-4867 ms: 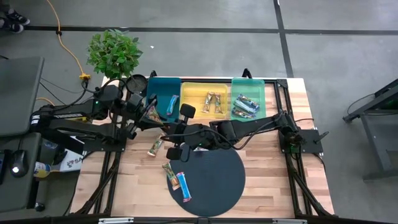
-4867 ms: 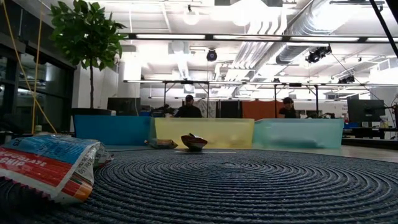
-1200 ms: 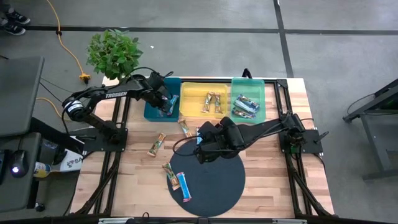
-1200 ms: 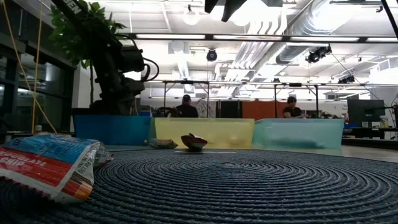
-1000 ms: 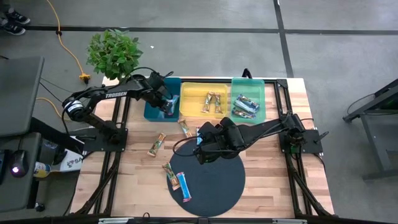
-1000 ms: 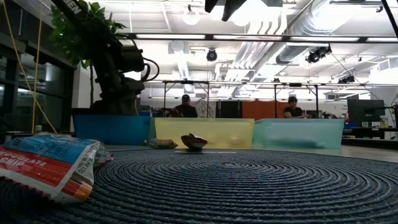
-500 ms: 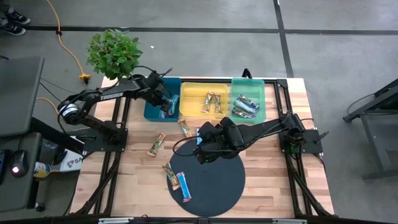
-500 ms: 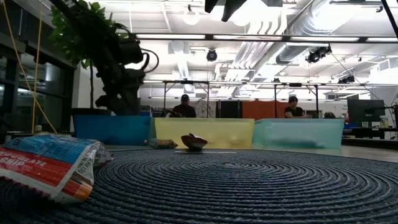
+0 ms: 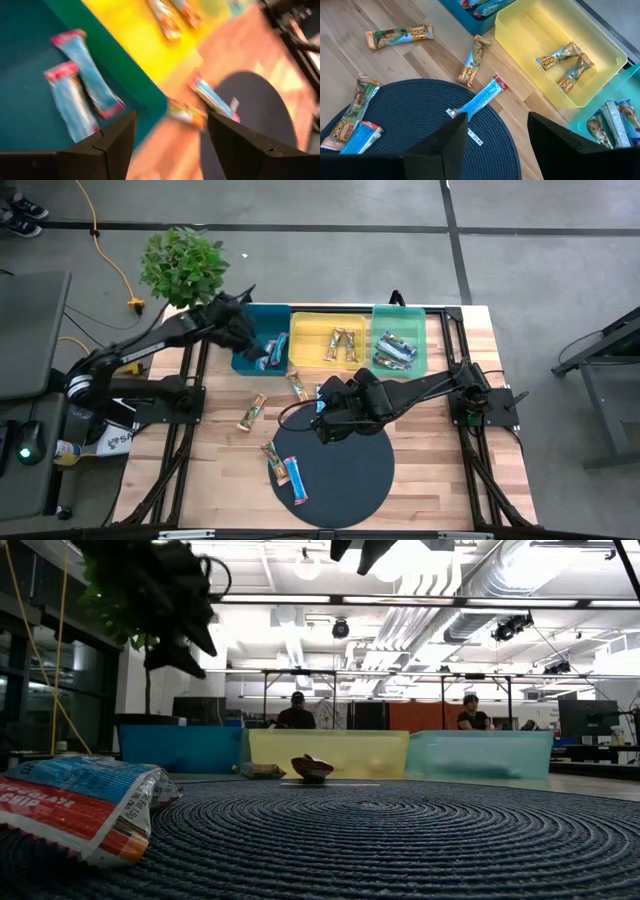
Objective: Pick and place Granola Bars by type
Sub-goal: Put the orange granola bar into the yellow bin
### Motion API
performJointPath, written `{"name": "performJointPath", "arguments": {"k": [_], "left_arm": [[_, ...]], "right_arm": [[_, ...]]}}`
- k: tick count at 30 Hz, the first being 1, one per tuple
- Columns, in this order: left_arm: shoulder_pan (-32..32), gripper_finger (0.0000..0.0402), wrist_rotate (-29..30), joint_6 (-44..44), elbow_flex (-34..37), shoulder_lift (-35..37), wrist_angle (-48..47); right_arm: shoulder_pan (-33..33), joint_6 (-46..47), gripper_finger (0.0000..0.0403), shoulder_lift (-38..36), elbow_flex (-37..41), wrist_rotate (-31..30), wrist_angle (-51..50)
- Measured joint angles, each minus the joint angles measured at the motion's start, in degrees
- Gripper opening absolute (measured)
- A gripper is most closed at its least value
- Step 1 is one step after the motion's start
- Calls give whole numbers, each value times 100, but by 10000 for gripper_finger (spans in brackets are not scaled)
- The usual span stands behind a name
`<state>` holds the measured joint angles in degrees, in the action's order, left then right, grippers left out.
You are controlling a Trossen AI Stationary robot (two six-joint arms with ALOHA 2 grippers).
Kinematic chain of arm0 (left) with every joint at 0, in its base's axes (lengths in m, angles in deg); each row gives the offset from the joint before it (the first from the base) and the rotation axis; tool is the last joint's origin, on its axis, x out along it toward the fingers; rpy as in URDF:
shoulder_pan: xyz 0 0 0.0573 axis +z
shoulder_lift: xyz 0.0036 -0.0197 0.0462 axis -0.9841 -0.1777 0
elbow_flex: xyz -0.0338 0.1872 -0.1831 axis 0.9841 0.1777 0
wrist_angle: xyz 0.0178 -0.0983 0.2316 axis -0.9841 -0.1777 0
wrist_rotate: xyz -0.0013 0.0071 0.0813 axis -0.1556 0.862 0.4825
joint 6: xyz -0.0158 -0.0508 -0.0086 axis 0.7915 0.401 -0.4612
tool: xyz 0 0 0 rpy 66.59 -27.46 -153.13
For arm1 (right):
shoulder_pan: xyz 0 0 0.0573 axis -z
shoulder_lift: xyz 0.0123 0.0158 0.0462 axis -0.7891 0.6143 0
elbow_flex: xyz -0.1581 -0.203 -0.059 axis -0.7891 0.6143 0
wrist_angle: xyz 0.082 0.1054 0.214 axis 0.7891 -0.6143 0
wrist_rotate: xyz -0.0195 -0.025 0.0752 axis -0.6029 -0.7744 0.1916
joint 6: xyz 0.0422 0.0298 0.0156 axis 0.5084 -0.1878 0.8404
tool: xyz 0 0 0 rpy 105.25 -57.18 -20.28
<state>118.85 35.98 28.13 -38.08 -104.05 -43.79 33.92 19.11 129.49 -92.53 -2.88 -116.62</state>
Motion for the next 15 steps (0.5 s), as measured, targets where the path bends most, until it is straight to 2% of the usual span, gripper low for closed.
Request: {"name": "performJointPath", "arguments": {"k": [4, 8, 15], "left_arm": [[-448, 241, -271, 179, 0, 387, -596], [-1084, 241, -243, 459, 0, 669, -1115], [-2246, 241, 699, 1372, 2, 822, -1699]], "right_arm": [[0, 0, 191, 2, 0, -3, -55], [0, -2, 191, 2, 0, -7, -64], [0, -2, 191, 4, 0, -7, -62]]}}
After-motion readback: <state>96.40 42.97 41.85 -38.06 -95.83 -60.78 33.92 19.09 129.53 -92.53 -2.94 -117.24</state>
